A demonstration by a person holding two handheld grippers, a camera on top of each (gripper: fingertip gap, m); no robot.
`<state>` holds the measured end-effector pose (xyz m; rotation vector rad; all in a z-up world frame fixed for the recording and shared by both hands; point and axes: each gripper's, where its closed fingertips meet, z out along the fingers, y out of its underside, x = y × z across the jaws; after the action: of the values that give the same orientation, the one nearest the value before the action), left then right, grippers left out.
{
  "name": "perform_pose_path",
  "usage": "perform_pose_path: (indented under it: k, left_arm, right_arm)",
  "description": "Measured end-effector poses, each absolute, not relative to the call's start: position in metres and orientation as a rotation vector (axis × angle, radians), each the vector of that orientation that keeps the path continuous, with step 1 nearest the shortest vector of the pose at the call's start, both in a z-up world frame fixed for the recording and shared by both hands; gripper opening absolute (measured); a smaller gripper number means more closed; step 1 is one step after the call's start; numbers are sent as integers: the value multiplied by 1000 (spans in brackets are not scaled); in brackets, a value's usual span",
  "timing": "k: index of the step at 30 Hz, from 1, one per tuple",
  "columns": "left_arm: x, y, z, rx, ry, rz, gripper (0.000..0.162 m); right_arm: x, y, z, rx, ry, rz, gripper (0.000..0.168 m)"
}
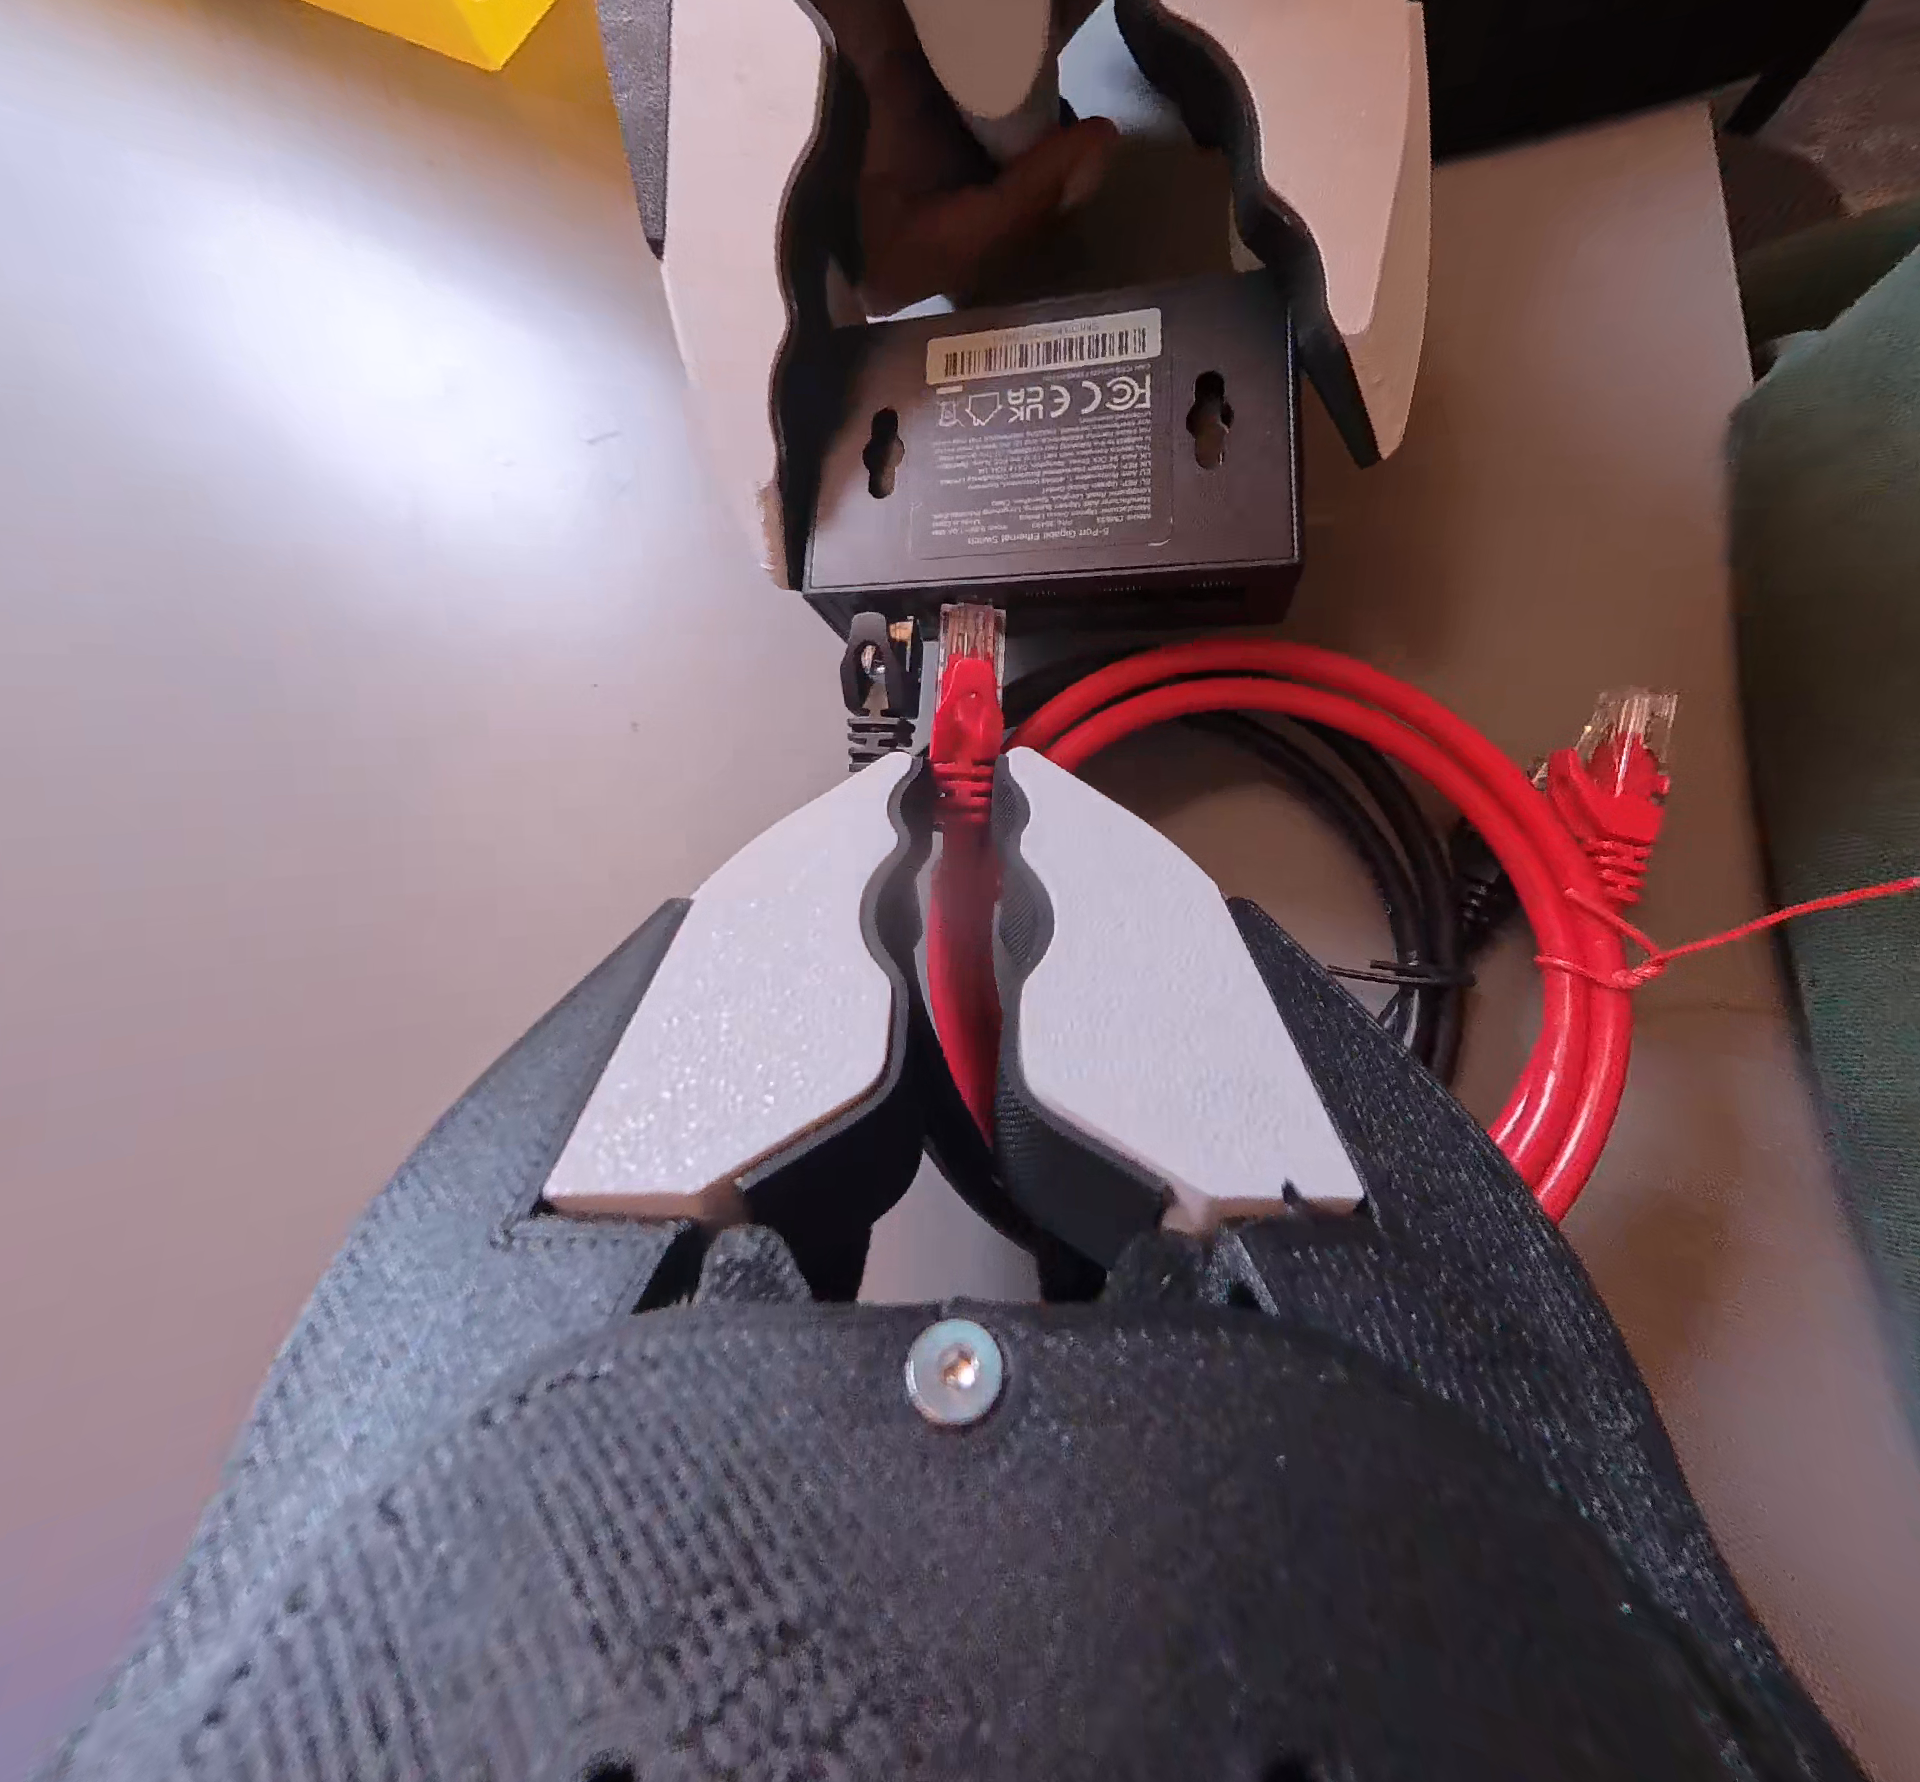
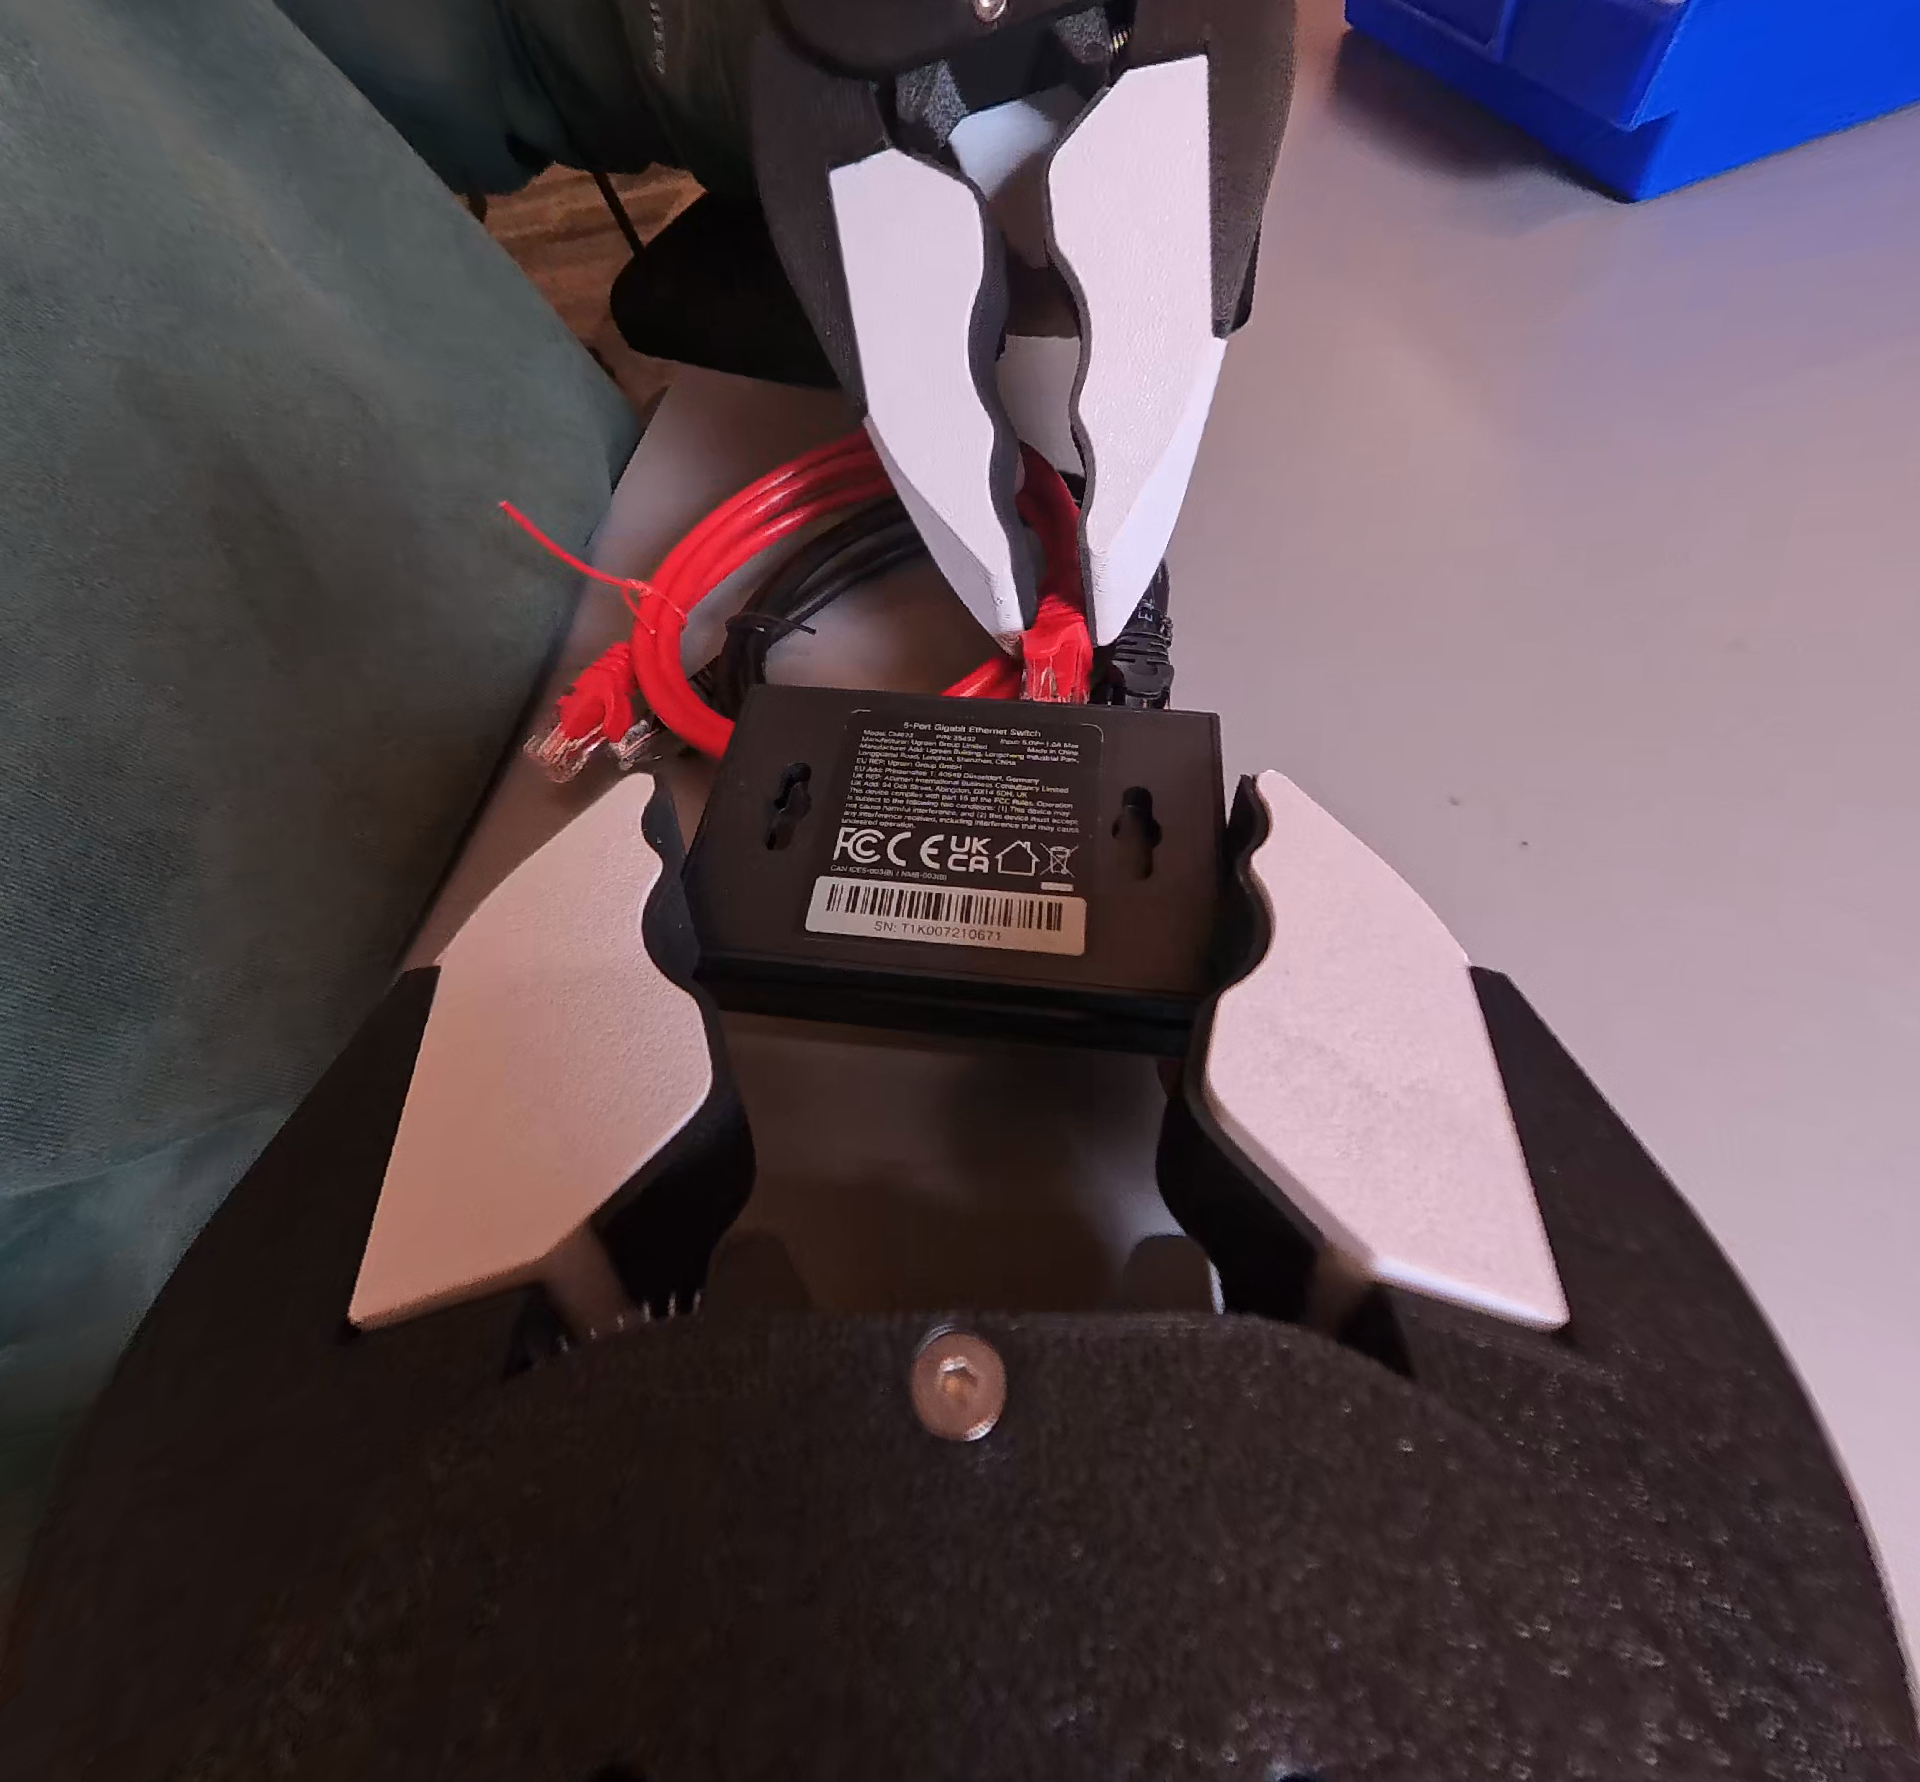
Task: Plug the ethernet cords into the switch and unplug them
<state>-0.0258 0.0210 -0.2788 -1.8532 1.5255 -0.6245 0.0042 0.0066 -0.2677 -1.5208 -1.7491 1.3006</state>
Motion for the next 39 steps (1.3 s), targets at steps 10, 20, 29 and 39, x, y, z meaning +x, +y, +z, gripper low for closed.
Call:
perform_pose_path:
  k: [10,20,29,39]
  left_arm:
    - [-22,29,-273,-1950,1305,-832,11]
    - [-13,35,-259,-1976,1159,-949,11]
    - [-10,31,-262,-1927,1300,-985,10]
    - [-1,32,-282,-1935,1382,-896,12]
  right_arm:
    - [6,12,-264,-1505,-1709,1308,100]
    - [9,21,-248,-1474,-1594,1430,100]
    - [10,18,-247,-1453,-1610,1453,100]
    - [11,23,-253,-1489,-1789,1178,72]
